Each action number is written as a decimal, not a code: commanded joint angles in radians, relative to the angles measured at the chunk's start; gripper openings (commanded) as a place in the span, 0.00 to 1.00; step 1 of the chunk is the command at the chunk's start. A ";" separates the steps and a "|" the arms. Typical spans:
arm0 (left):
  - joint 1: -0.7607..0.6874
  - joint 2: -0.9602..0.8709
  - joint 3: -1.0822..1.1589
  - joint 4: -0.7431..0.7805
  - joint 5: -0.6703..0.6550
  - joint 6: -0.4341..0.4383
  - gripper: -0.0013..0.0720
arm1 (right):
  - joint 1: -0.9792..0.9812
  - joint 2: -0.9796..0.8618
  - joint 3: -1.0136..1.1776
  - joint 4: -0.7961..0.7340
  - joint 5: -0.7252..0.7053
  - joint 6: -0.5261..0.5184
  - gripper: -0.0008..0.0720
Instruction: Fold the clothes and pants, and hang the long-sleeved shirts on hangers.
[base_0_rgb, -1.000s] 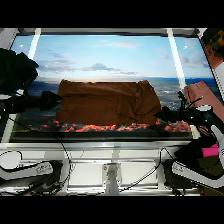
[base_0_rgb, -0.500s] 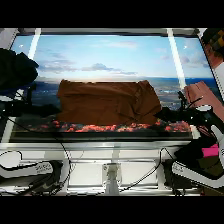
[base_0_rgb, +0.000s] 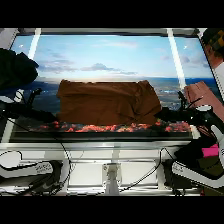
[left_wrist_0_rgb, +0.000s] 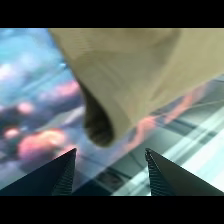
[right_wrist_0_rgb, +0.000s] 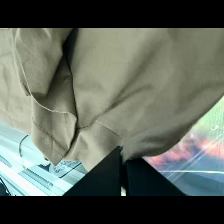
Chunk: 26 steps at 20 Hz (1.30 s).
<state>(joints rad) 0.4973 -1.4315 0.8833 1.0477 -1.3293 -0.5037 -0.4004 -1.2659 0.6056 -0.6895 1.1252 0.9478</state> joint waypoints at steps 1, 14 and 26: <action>-0.001 -0.002 0.000 0.014 0.071 0.016 0.66 | 0.000 0.000 0.001 0.000 0.000 0.000 0.03; -0.004 -0.135 0.000 -0.113 0.023 -0.147 0.29 | 0.000 0.000 0.001 0.001 0.000 0.000 0.03; 0.006 -0.135 0.195 -0.515 -0.486 -0.149 0.04 | 0.000 0.016 0.168 0.143 0.304 -0.053 0.03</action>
<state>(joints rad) 0.4973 -1.5661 0.9947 0.7536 -1.6329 -0.6514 -0.4004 -1.2613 0.6971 -0.6167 1.2949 0.9215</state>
